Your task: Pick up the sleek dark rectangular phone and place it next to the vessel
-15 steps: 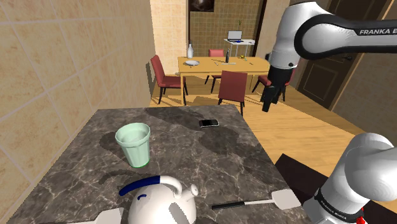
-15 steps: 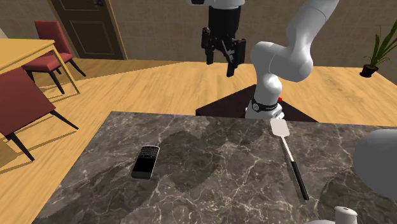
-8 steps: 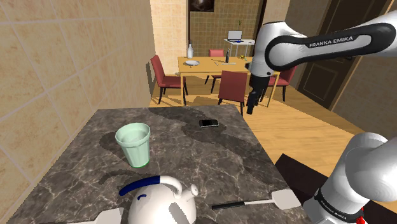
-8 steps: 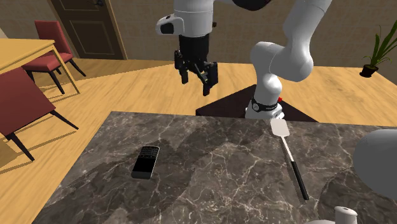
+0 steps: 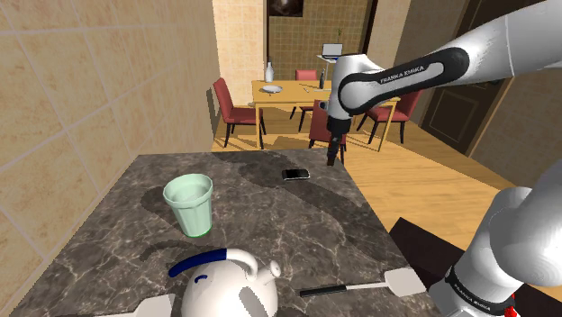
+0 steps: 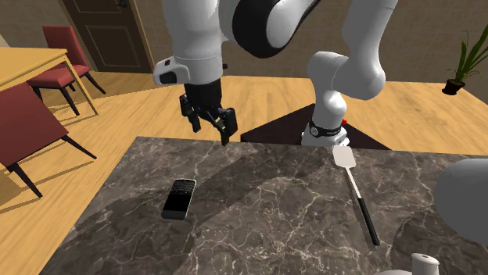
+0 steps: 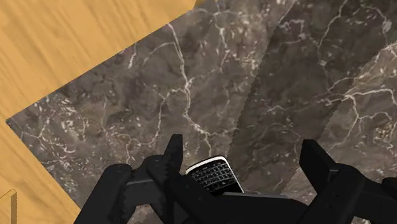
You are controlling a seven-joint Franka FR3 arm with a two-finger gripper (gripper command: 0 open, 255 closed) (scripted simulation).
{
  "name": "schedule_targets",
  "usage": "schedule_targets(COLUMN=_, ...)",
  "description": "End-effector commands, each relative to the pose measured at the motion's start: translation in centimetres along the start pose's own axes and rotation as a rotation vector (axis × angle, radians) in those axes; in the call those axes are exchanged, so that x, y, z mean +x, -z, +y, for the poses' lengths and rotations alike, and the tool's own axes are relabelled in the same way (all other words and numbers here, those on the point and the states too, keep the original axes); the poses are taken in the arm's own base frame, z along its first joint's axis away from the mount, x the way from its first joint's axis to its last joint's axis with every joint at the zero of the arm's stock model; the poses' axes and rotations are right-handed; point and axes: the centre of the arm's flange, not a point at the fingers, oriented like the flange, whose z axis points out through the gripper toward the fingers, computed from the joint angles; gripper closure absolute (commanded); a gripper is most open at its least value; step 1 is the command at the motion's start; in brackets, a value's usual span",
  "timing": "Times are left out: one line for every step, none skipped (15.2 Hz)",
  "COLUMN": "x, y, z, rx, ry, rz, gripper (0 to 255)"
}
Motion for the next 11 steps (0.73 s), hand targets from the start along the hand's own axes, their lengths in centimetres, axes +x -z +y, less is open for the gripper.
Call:
schedule_targets(x=2.2, y=-1.8, z=0.7, rx=0.0, ry=0.055, rz=0.001, gripper=0)
schedule_targets(x=3.3, y=-2.5, z=1.0, rx=0.001, ry=0.081, rz=0.002, gripper=0)
schedule_targets(x=4.3, y=-3.2, z=1.3, rx=0.001, ry=0.107, rz=0.002, gripper=0)
schedule_targets(x=5.4, y=-4.0, z=1.6, rx=0.002, ry=0.133, rz=0.002, gripper=0)
schedule_targets(x=6.5, y=-4.7, z=1.9, rx=0.002, ry=0.159, rz=0.003, gripper=0)
schedule_targets(x=7.5, y=-5.4, z=2.1, rx=0.003, ry=0.185, rz=0.003, gripper=0)
schedule_targets(x=8.6, y=-6.1, z=2.3, rx=0.004, ry=0.211, rz=0.004, gripper=0)
schedule_targets(x=9.7, y=-6.9, z=2.4, rx=0.004, ry=0.237, rz=0.004, gripper=0)
schedule_targets(x=10.0, y=-7.1, z=2.5, rx=0.004, ry=0.244, rz=0.004, gripper=0)
schedule_targets(x=10.0, y=-7.6, z=2.5, rx=0.004, ry=0.244, rz=0.004, gripper=0)
schedule_targets(x=10.0, y=-8.1, z=2.5, rx=0.004, ry=0.244, rz=0.004, gripper=0)
